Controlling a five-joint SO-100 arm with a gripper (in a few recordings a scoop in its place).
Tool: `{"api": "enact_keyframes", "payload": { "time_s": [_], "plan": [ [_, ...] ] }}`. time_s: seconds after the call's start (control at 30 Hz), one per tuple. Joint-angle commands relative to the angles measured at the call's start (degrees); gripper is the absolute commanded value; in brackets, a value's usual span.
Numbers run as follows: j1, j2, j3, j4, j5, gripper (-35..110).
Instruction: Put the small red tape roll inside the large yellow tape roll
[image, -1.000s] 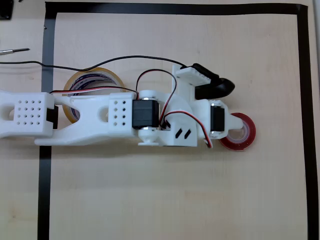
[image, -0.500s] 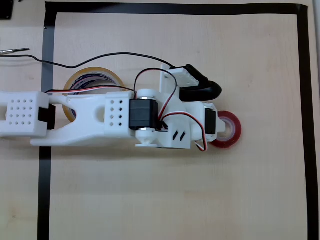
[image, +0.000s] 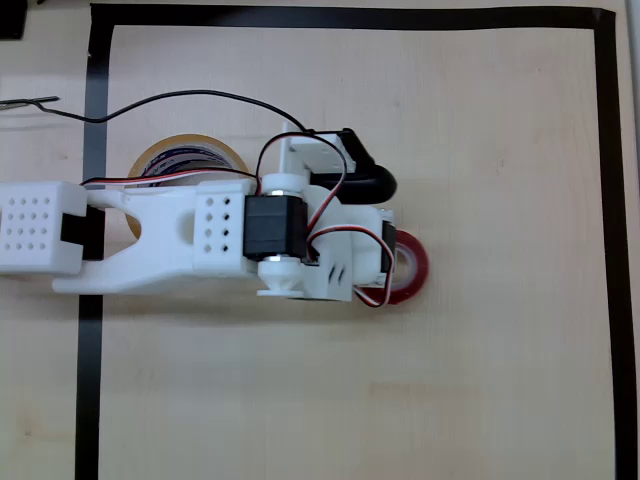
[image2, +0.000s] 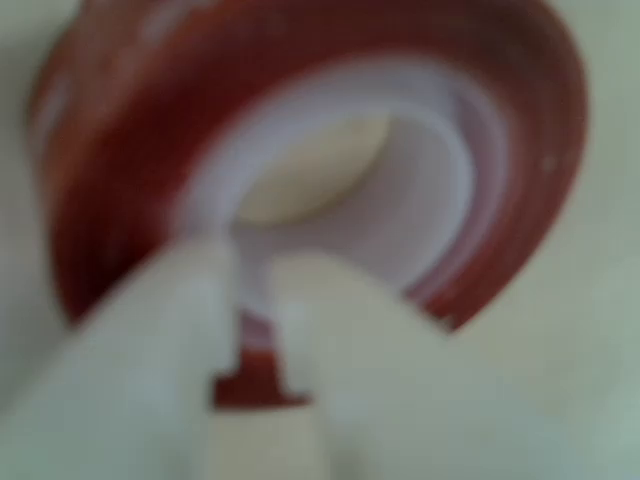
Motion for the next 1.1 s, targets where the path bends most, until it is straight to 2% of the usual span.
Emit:
{"api": "enact_keyframes", "payload": {
  "time_s": [0.0,0.23,0.5,0.67,0.87,1.07],
  "plan": [
    [1.05,13.18,-0.88,4.04,1.14,0],
    [2.64,12.3,-8.53,3.08,0.79,0],
    [3.6,5.54,-9.76,-13.36,-0.62,0],
    [3.16,-1.14,-9.76,-18.46,-0.88,0],
    [3.52,-5.19,-9.58,-18.11,-0.44,0],
    [4.57,-4.92,-9.49,-12.74,-0.44,0]
  ]
}}
